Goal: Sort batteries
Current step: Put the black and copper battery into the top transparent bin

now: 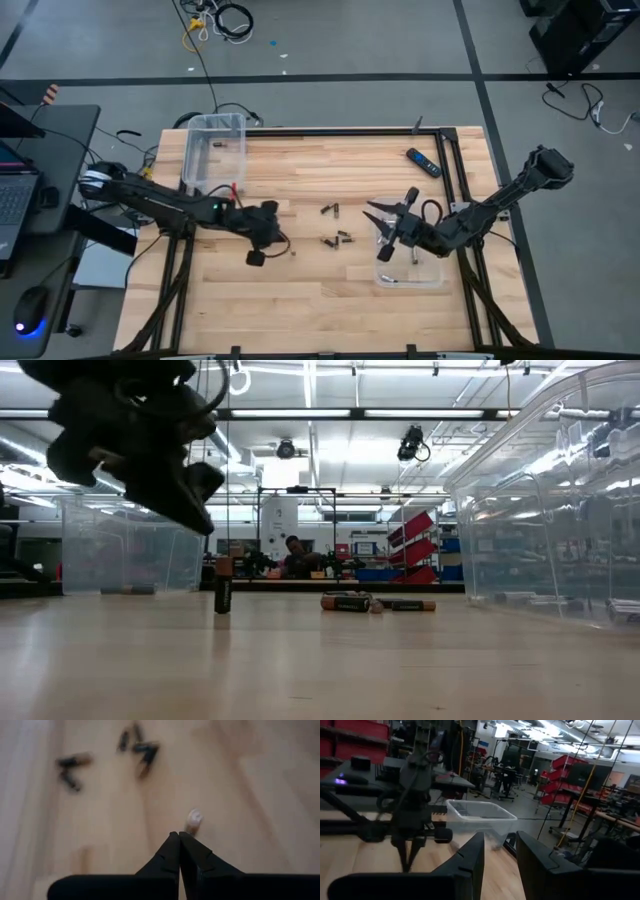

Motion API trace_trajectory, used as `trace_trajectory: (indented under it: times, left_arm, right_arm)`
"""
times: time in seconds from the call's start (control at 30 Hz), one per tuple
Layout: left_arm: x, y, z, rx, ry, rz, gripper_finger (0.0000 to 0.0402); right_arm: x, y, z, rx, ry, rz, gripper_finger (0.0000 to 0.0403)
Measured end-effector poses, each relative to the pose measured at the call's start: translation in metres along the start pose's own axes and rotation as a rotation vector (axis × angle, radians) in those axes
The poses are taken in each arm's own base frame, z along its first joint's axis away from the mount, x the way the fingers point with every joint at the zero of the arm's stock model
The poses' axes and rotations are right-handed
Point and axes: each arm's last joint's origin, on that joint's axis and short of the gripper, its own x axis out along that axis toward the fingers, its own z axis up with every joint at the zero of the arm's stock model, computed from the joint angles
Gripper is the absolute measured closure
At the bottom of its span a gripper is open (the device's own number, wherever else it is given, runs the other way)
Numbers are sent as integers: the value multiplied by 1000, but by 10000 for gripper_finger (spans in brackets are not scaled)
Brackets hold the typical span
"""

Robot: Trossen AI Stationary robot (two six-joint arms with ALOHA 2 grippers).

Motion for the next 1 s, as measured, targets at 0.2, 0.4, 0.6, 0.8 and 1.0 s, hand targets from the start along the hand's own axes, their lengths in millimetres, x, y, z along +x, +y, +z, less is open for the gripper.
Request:
trace_trajectory:
  times: [0.2,0.4,0.6,0.8,1.0]
  left_arm:
    - [-17,-7,-5,-71,-135,16,366]
    - [-21,-16,-21,-118,-126,33,312]
    - [-9,-18,-34,-161,-160,39,237]
    - [0,-18,-43,-144,-236,42,185]
    - [19,-20,-49,-141,-247,45,178]
  right_arm:
    - [5,-3,-2,17,5,6,304]
    - [13,-8,-8,24,36,4,304]
    - [20,-8,-12,21,50,10,304]
    - [26,-9,-16,25,60,4,304]
    - [27,-9,-17,26,60,22,304]
